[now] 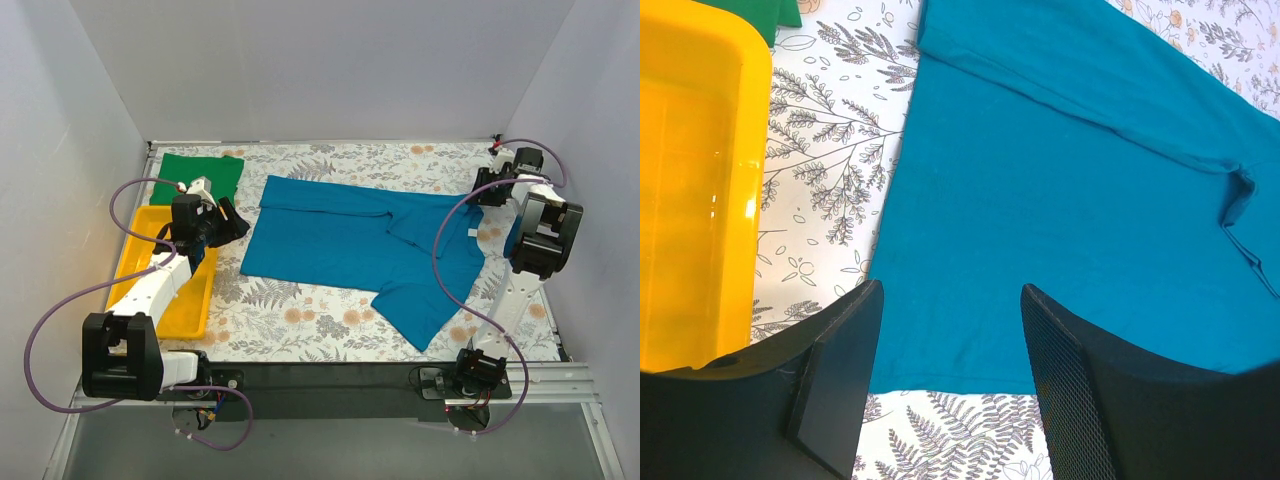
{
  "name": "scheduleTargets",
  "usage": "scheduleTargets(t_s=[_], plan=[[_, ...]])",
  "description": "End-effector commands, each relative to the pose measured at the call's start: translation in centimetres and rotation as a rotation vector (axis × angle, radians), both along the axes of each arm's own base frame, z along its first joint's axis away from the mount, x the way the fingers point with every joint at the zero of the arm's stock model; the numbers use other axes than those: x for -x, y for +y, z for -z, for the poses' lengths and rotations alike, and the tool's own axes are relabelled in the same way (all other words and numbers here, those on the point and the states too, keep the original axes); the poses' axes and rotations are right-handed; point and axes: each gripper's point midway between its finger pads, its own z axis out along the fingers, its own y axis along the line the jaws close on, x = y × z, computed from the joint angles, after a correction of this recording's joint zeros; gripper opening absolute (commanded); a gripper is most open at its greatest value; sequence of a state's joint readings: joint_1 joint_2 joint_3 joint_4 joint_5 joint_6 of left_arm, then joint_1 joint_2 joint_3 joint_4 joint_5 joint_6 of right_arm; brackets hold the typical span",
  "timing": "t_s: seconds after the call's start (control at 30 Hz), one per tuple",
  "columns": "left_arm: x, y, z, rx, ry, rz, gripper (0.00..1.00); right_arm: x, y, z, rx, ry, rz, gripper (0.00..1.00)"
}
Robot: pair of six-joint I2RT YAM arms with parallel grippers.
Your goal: Fold and stack the t-shirts
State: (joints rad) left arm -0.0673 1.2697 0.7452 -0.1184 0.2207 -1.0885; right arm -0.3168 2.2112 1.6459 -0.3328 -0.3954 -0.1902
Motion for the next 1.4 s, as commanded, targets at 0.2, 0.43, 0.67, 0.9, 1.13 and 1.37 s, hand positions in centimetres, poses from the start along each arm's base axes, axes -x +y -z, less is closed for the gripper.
scheduleTargets(t_s=[0.2, 0.43, 0.67, 0.9, 1.13, 1.37], plan=[[-0.4, 0.3, -0.4, -0.014, -0.025, 0.003, 0.56, -1.1, 0.7, -0.8, -0.095, -0.041, -0.046, 0.03], [-0.4, 0.4, 0.2, -0.021, -0.008, -0.002, 0.56, -2.5, 0.5, -1.7, -0.142, -0.073, -0.034, 0.01], [-0.5, 0.8, 0.8, -0.04, 0.009, -0.016, 0.56, -6.2, -2.5, -2.2, -0.083, -0.109, 0.11, 0.01], [-0.5, 0.7, 0.9, -0.035, 0.018, -0.01, 0.56, -9.2, -3.5, -4.0, -0.094, -0.179, 0.164, 0.01], [1.3, -1.2, 0.5, 0.074, 0.061, 0.038, 0.56, -6.1, -1.5, -7.8, -0.072, -0.268, 0.058, 0.65], [4.9, -2.3, -0.4, 0.198, 0.078, 0.022, 0.55, -0.3, 4.0, -12.7, -0.132, -0.44, -0.063, 0.73]])
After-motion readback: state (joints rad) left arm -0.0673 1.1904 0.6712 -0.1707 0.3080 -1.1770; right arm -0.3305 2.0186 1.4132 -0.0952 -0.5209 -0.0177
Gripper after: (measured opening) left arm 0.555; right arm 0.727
